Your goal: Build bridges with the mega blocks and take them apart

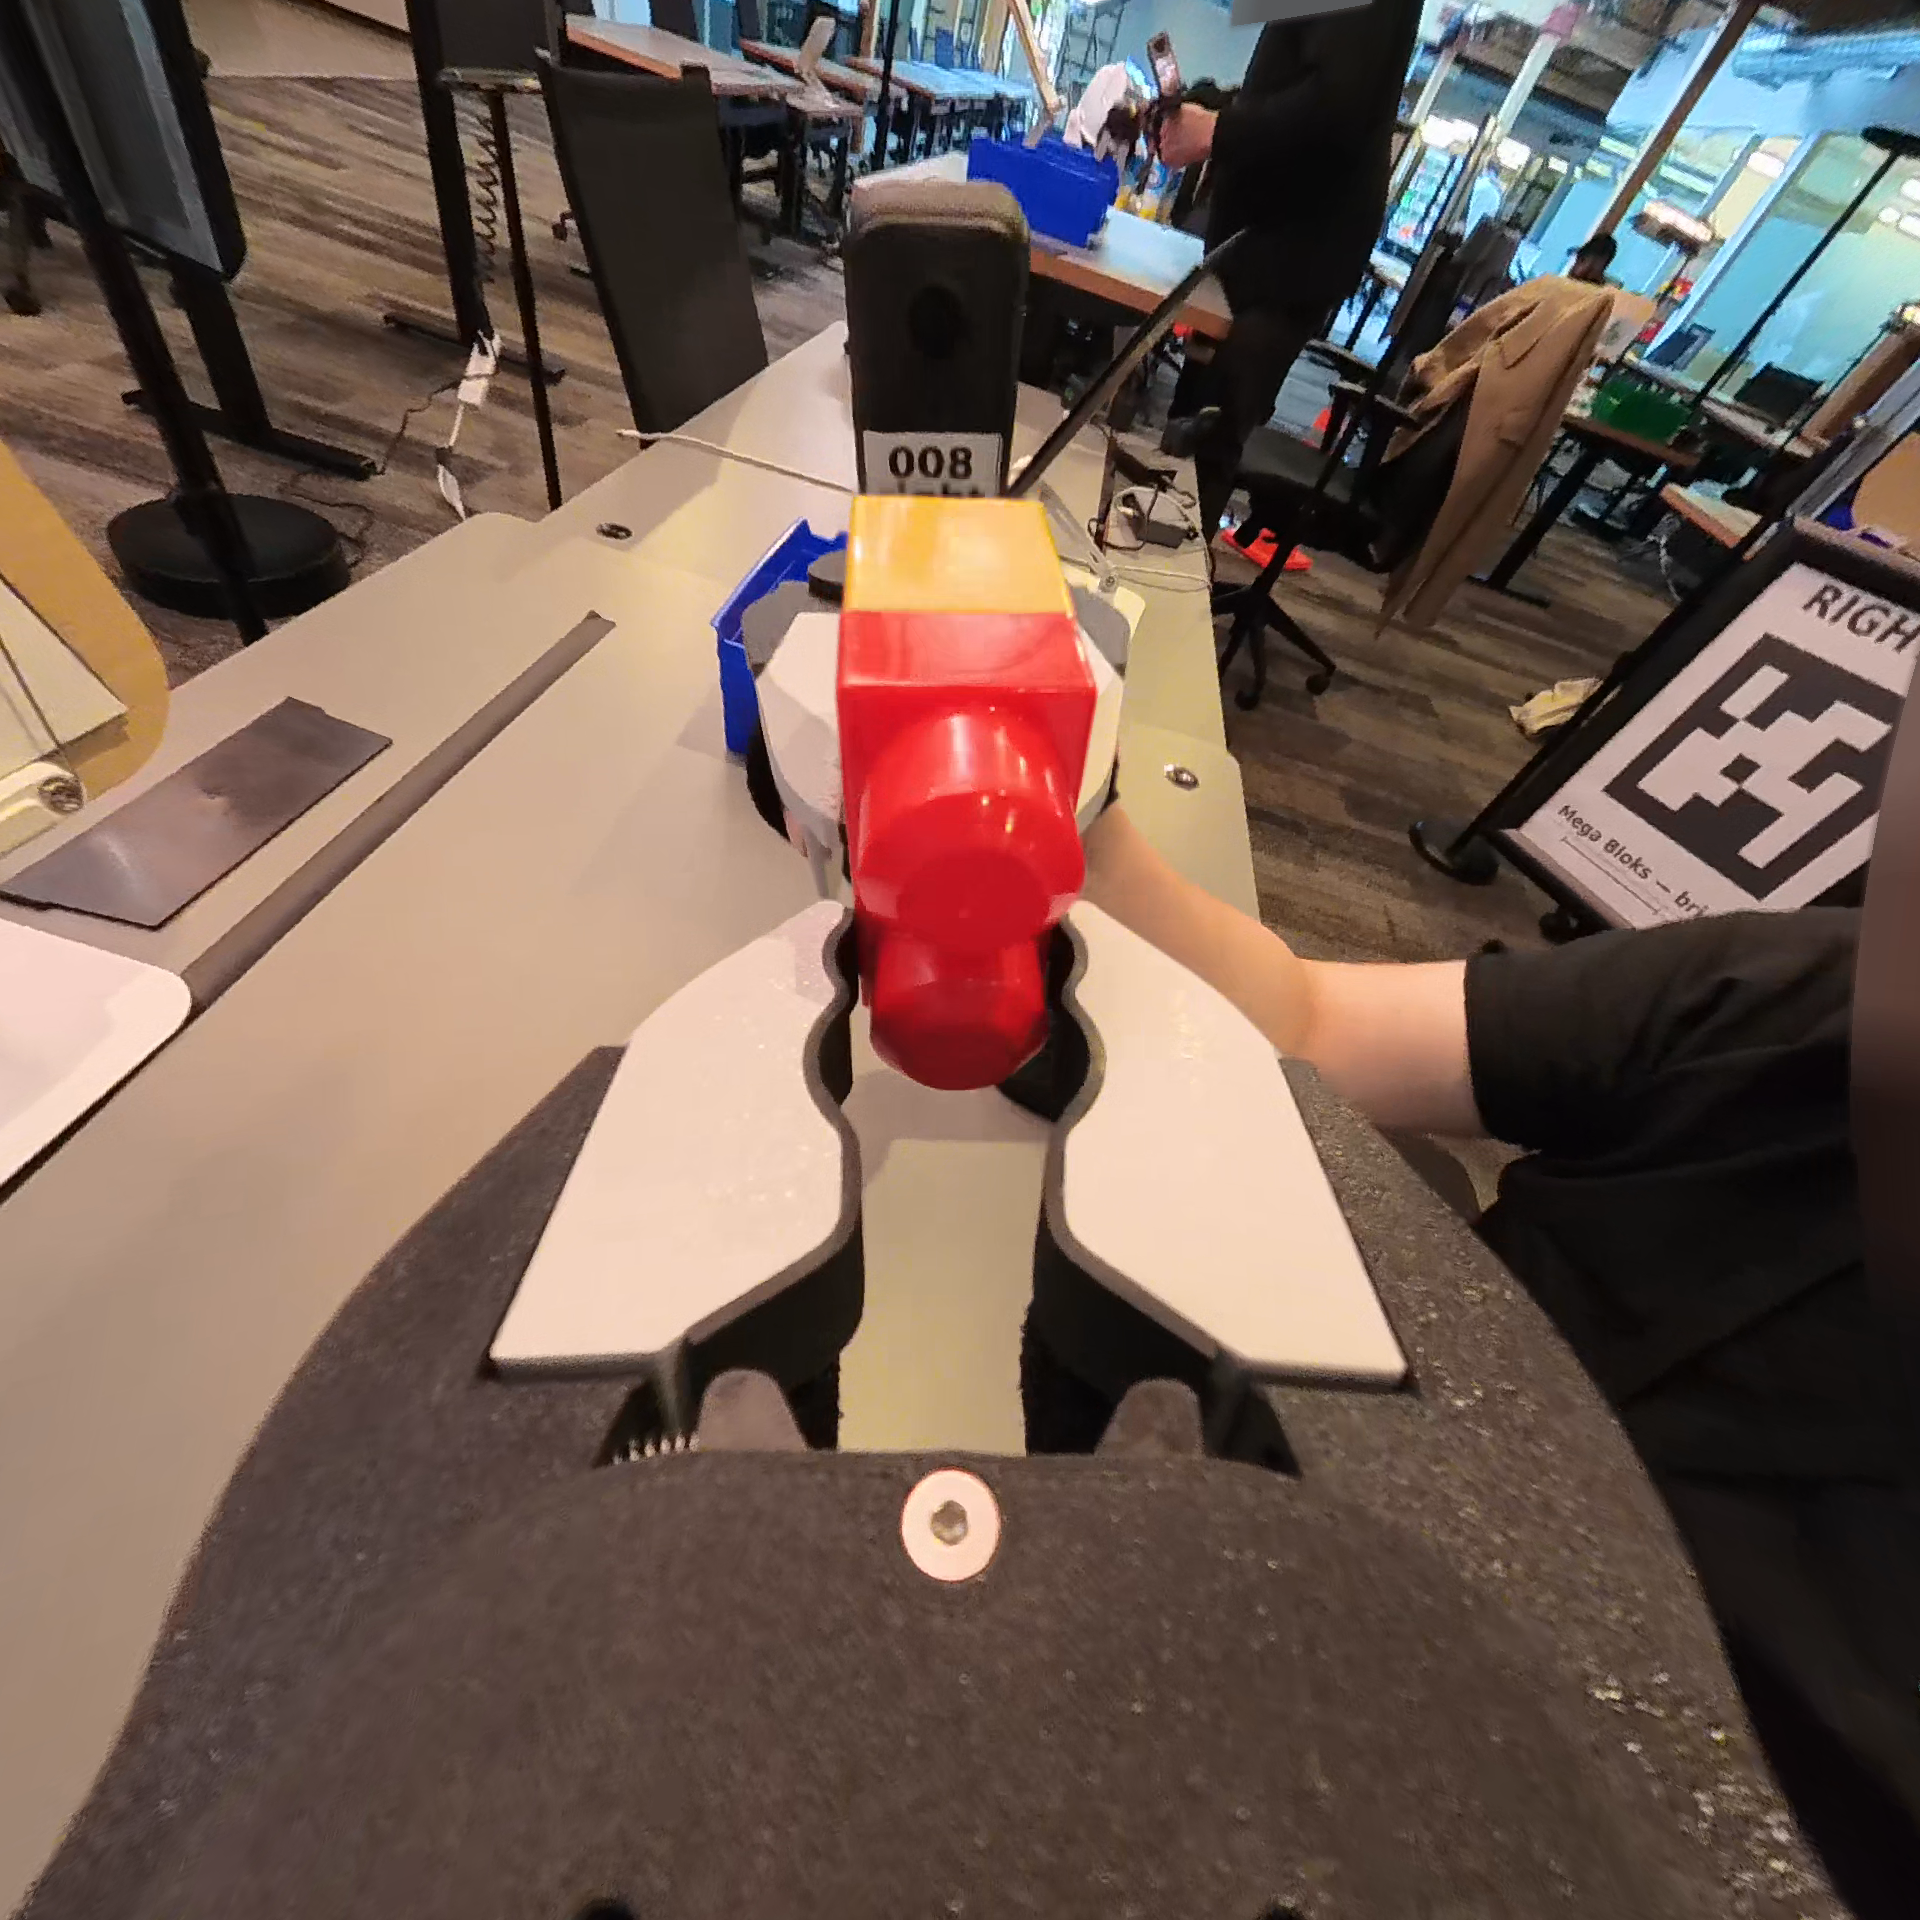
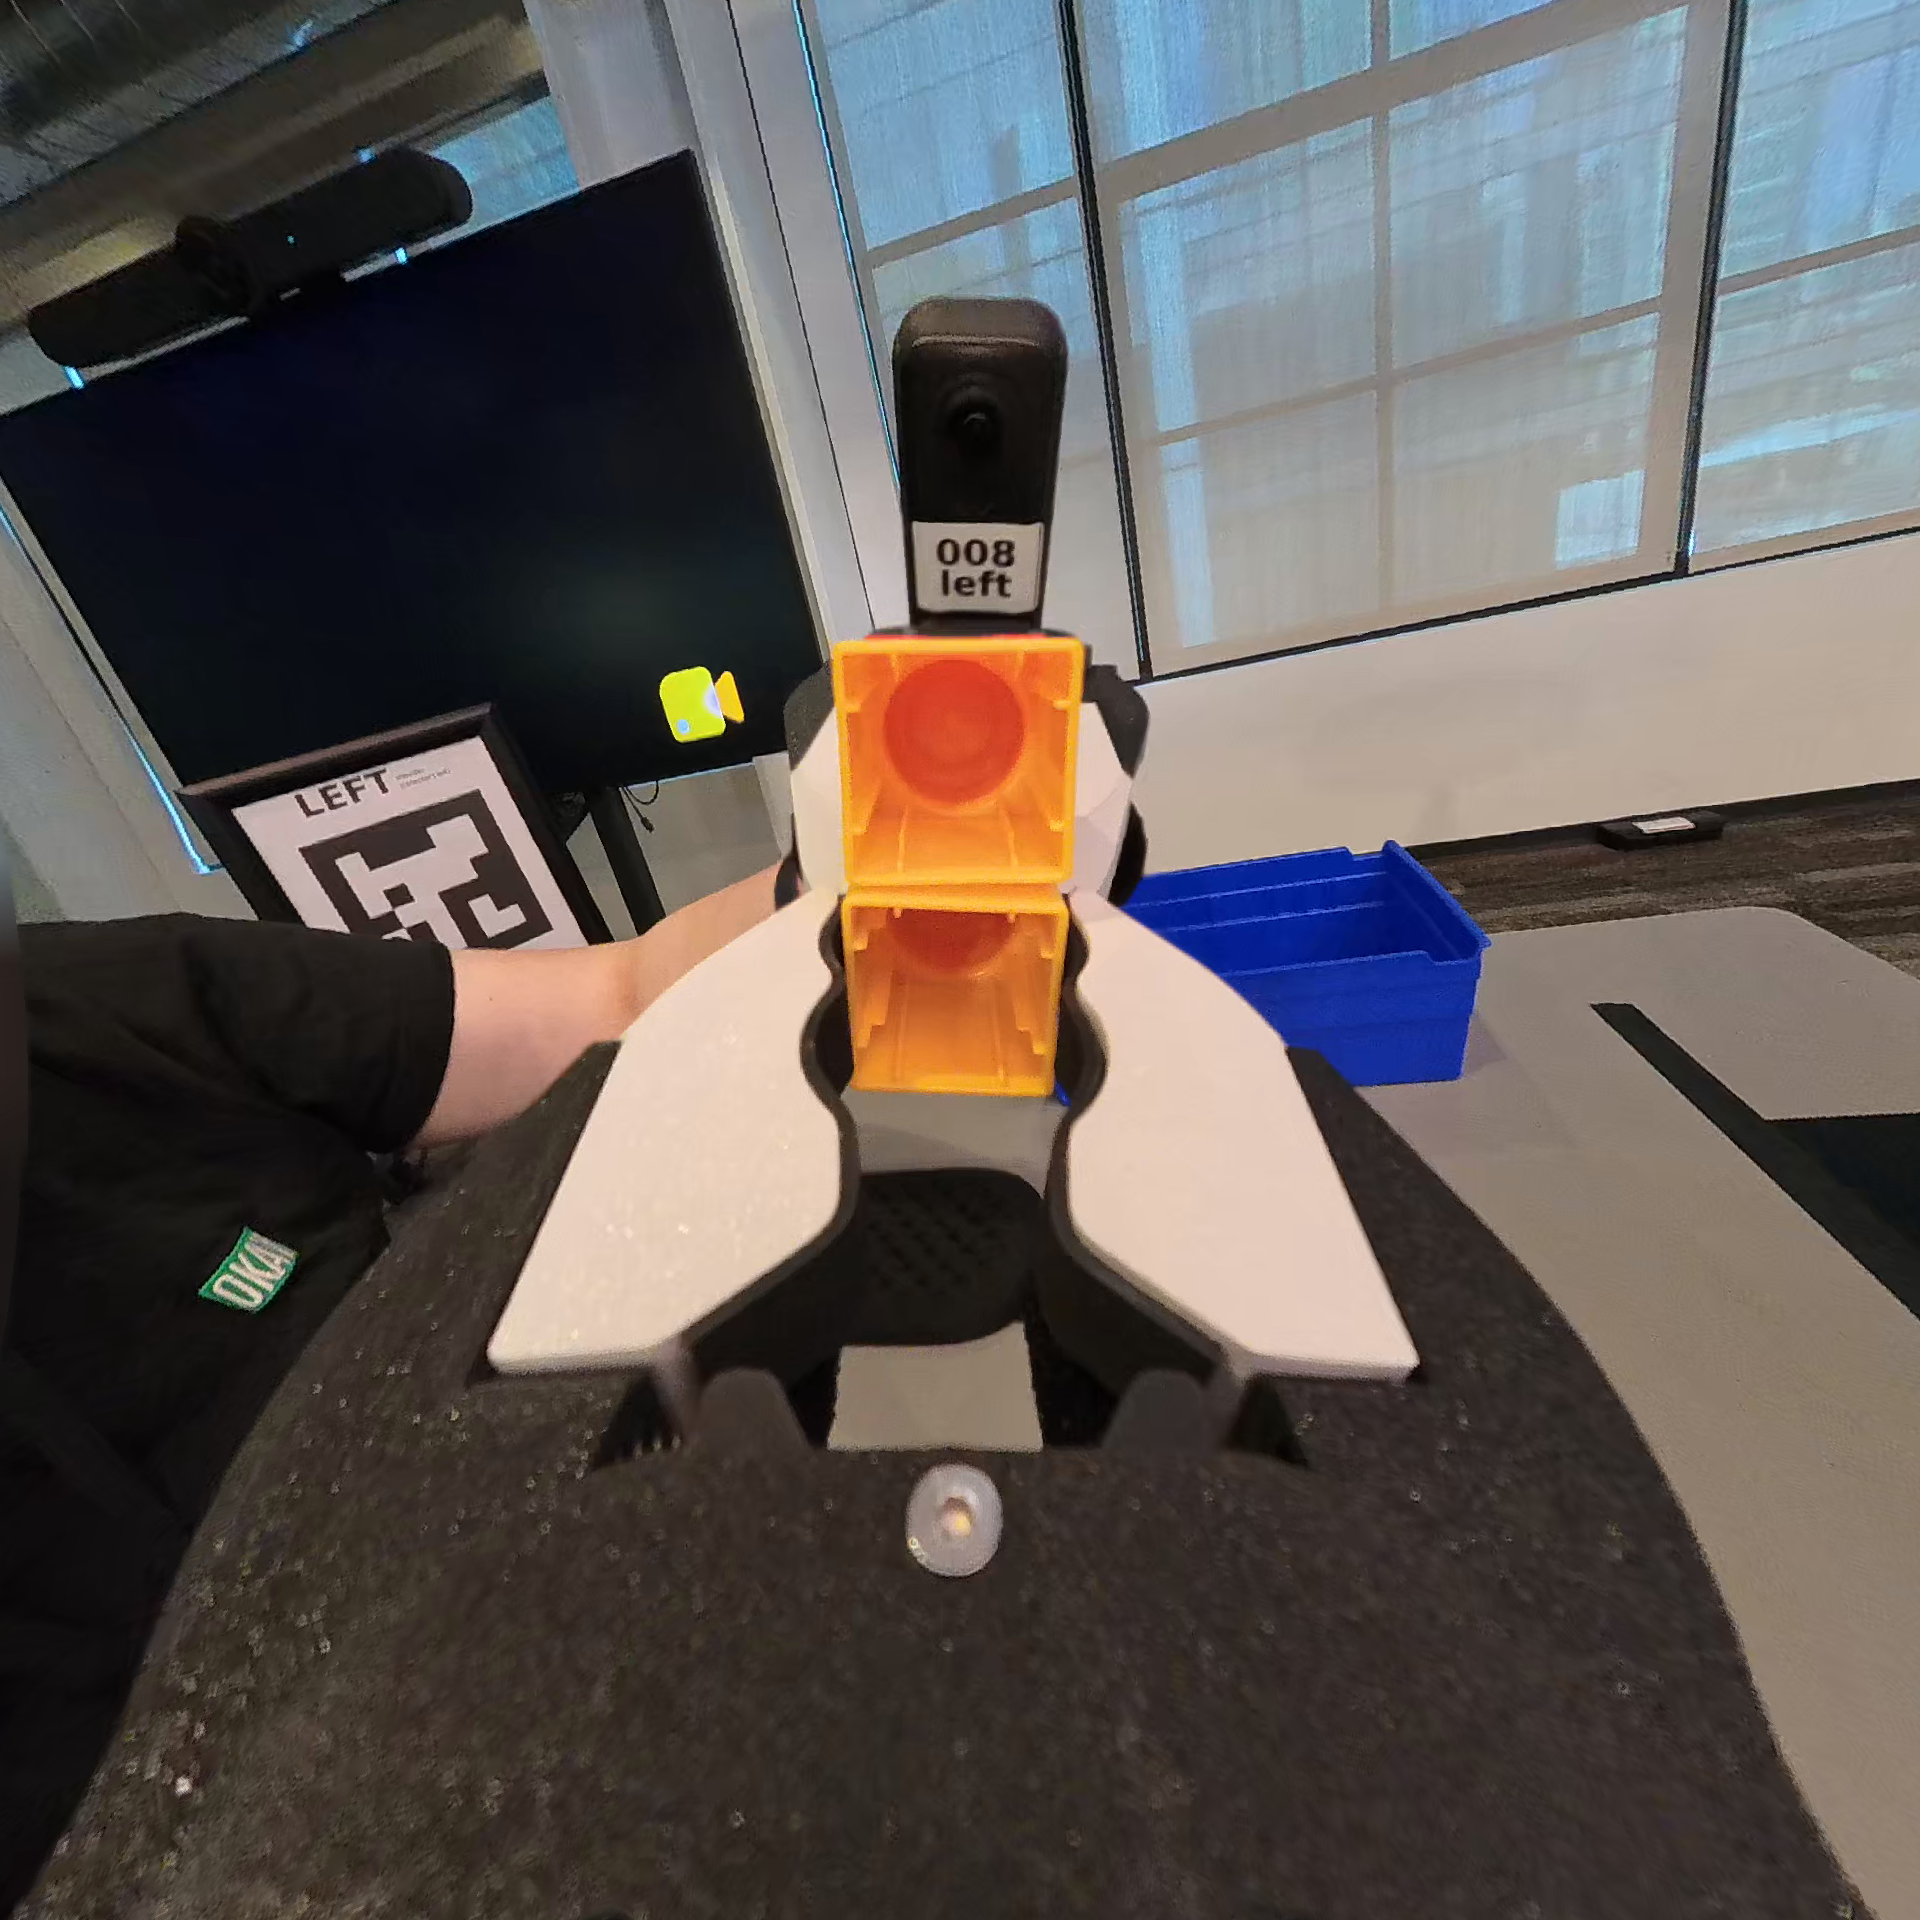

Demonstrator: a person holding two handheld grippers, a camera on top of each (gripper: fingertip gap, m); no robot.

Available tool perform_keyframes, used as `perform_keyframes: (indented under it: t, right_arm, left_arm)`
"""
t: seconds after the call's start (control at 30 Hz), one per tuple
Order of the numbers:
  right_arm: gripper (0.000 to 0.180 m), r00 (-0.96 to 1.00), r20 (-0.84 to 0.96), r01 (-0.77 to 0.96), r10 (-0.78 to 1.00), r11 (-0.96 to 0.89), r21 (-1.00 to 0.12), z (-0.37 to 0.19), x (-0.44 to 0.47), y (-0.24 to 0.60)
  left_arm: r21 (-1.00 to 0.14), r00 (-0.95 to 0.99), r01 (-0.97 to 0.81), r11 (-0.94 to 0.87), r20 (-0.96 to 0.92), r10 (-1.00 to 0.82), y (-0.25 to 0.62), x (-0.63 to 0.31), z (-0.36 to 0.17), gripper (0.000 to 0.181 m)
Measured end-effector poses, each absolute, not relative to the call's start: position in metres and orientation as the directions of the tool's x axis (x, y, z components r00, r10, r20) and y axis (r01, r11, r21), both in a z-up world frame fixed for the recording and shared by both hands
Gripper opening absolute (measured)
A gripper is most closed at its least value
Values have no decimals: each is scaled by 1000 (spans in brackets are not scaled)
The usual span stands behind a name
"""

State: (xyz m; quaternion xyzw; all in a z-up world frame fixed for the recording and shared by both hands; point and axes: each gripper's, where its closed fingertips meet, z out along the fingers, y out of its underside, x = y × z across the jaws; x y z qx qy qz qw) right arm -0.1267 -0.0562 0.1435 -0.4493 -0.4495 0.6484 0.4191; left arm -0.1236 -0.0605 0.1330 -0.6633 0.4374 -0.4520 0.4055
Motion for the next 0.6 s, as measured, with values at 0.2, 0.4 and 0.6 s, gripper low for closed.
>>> perform_keyframes:
  t: [0.2, 0.4, 0.6]
  right_arm:
    - [36, -263, -168, -145, 950, -211, -967, 149, -124, -63]
    - [36, -251, -161, -127, 954, -197, -972, 147, -122, -64]
    - [35, -251, -149, -95, 956, -178, -979, 146, -120, -69]
  left_arm:
    - [-943, 191, -202, -265, 228, -955, -68, -121, 141, 35]
    - [-954, 192, -161, -254, 222, -956, -67, -123, 151, 33]
    - [-940, 143, -175, -292, 269, -953, -71, -120, 149, 33]
